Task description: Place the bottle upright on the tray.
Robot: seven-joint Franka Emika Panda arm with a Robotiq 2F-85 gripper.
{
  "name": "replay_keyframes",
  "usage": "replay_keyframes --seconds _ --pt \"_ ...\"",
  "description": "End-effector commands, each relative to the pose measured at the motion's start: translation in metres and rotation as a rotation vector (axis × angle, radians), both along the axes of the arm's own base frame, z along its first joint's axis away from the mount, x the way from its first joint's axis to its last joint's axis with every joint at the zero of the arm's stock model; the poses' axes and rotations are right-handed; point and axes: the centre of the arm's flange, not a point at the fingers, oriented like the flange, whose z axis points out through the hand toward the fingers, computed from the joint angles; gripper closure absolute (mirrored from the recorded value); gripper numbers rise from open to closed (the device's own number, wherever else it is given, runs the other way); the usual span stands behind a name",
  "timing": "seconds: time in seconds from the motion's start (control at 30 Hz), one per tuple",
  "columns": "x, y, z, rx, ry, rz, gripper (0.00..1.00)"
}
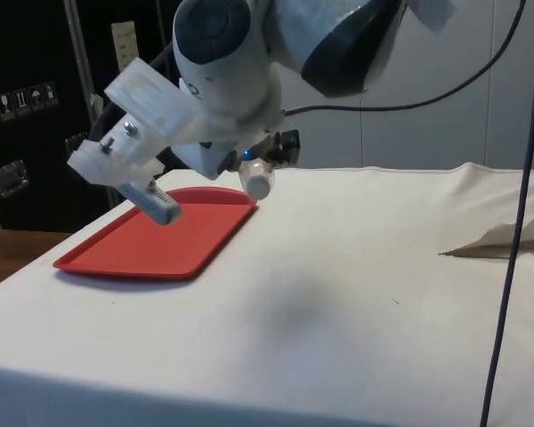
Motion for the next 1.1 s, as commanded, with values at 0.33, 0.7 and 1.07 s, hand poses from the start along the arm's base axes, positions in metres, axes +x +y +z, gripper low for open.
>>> replay_keyframes --seconds 0.33,0.7,1.07 --pt "0.007 0.003 0.021 0.005 0.003 -0.001 1.00" --pt "0.019 0.003 0.035 0.036 -0.006 -0.011 1.00" --pt "0.032 0.000 0.045 0.094 -0.011 -0.036 1.00"
